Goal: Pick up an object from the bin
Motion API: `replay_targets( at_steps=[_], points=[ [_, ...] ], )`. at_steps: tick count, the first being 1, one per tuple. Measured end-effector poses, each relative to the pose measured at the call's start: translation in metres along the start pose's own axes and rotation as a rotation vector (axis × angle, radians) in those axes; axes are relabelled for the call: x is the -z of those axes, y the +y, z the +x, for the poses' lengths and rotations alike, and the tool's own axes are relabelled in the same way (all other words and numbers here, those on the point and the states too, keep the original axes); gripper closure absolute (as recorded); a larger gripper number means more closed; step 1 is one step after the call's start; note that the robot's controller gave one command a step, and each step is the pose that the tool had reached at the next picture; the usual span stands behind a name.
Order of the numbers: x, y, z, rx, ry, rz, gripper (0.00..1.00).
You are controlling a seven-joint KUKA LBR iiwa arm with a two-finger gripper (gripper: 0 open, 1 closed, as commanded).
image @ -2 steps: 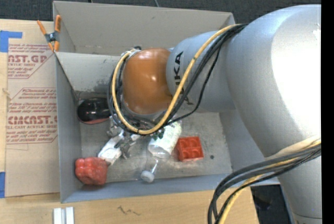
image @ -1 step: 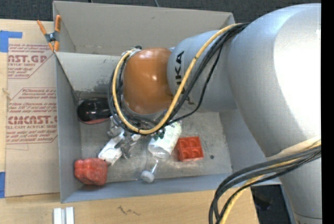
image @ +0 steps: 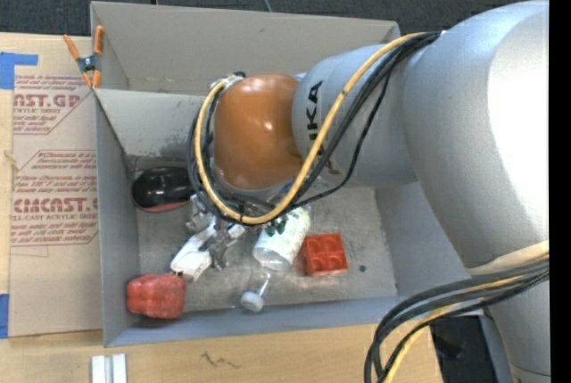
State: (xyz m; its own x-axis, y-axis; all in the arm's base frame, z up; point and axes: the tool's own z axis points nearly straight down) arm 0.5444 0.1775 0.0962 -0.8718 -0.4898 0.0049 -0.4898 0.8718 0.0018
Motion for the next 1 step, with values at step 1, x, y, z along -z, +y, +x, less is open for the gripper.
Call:
replay_targets(
  at_steps=[1],
  points=[
    [0.0156, 0.0, -0.001, 0.0, -0.002, 0.001, 1.0]
  ],
)
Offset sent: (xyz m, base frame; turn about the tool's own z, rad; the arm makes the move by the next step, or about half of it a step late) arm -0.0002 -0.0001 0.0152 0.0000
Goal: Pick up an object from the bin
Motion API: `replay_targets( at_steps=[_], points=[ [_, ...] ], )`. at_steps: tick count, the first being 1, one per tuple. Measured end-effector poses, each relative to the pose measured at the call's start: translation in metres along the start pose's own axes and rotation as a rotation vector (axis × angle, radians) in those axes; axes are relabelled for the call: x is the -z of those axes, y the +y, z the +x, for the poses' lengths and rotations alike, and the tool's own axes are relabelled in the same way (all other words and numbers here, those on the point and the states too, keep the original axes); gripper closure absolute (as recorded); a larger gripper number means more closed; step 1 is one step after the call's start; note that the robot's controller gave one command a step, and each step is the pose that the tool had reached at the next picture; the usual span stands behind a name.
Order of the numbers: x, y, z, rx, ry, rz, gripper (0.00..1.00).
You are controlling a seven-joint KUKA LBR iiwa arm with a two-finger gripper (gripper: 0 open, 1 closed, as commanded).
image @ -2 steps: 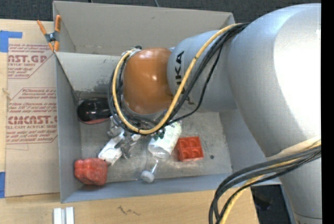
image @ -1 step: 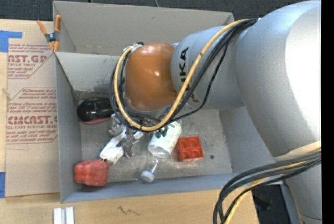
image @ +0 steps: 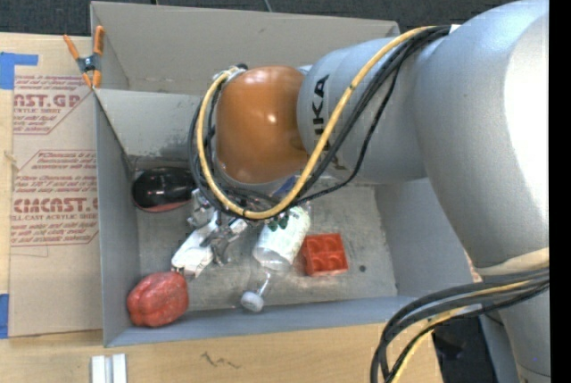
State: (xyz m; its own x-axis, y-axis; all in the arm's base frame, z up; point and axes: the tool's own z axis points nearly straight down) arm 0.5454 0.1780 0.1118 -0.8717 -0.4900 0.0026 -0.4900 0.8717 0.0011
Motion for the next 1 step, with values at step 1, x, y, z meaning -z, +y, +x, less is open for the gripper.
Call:
replay_targets(
  at_steps=[1],
  points=[
    [0.0224, 0.0002, 0.0009, 0.0, 0.003, 0.0, 1.0]
  ],
)
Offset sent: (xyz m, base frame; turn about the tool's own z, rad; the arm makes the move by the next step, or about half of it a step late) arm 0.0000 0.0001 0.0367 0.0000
